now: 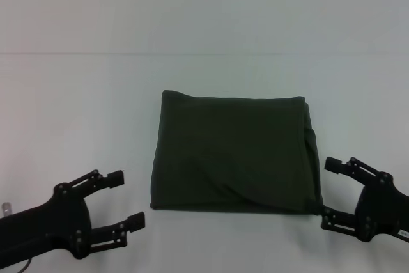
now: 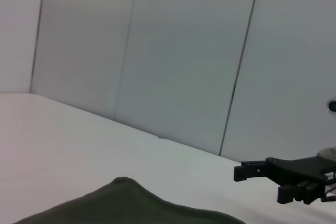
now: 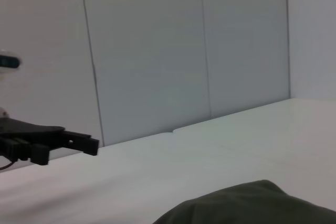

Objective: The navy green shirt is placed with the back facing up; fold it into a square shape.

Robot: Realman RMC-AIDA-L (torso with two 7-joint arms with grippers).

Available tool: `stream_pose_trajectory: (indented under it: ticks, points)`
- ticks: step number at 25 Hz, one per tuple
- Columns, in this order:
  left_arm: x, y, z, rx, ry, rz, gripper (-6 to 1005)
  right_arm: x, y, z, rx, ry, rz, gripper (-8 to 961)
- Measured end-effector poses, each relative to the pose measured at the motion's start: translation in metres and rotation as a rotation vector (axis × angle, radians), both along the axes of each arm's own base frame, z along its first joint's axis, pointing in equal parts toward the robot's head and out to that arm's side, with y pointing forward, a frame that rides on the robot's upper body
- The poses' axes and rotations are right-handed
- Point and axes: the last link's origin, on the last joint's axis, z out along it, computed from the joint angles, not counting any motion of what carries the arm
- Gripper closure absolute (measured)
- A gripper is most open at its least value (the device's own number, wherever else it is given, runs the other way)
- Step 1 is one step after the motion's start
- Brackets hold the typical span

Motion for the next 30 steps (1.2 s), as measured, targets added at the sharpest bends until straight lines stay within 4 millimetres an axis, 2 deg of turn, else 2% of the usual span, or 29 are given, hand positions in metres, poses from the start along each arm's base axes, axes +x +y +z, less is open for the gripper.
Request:
stream_pose_trajectory:
  ticks: [4, 16, 21, 30]
  points:
    - [-0.006, -0.007, 0.0, -0.004, 0.011, 0.009, 92, 0.005, -0.008, 0.002, 0.023, 0.013, -0.015, 6]
    - [-0.018, -0.011, -0.026, -0.044, 0.09, 0.045, 92, 0.026, -0.029, -0.013, 0.064, -0.076, -0.053, 6]
    - [-0.02, -0.009, -0.025, -0.007, 0.086, 0.049, 92, 0.031, -0.03, -0.02, 0.058, -0.116, -0.071, 6]
    - [-0.017, -0.007, -0.022, -0.003, 0.065, 0.039, 92, 0.03, -0.03, -0.02, 0.06, -0.12, -0.059, 6]
